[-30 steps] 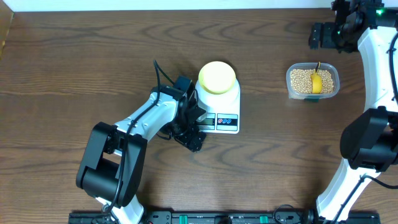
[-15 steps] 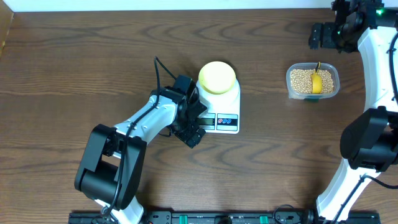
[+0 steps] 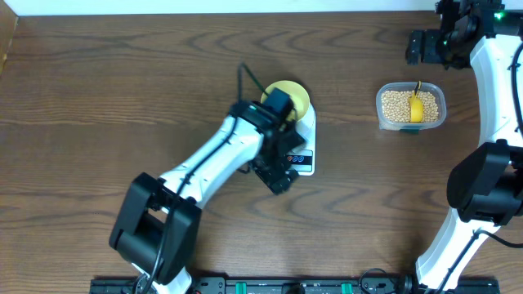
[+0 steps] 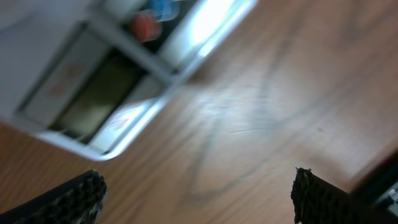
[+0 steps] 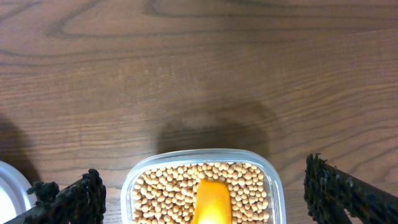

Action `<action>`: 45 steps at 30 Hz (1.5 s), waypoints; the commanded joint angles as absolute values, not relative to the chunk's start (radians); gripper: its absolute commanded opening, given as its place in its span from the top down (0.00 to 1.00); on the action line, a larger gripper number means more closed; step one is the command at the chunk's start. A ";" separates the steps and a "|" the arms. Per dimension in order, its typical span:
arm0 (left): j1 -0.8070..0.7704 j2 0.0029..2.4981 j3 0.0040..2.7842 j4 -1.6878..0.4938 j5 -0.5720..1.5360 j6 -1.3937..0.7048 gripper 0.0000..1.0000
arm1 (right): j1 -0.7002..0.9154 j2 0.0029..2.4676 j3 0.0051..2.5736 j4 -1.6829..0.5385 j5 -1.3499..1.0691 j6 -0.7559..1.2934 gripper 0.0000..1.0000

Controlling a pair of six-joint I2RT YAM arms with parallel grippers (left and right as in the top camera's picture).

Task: Scoop item into bowl and weigh 50g on scale

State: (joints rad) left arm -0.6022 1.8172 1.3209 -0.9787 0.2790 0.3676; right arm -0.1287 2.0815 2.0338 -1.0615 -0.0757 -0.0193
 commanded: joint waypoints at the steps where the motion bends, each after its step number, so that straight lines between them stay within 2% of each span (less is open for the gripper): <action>1: -0.674 1.861 1.343 -0.990 0.315 0.403 0.03 | -0.130 2.086 2.048 -1.063 -0.081 -0.024 0.01; 5: -0.671 1.956 1.468 -1.013 0.414 0.403 0.02 | -0.130 2.086 2.048 -1.063 -0.081 -0.024 0.01; 10: -0.676 2.039 1.512 -1.013 0.418 0.454 0.02 | -0.130 2.086 2.048 -1.063 -0.081 -0.024 0.01; 20: -0.702 2.099 1.512 -0.986 0.361 0.524 0.02 | -0.130 2.086 2.048 -1.063 -0.081 -0.024 0.01; 45: -0.685 2.138 1.512 -0.940 0.272 0.524 0.02 | -0.130 2.086 2.048 -1.063 -0.081 -0.024 0.01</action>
State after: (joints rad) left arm -0.6945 2.0758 1.5169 -0.9447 0.3153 0.5030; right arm -0.1287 2.0815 2.0338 -1.0618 -0.0757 -0.0193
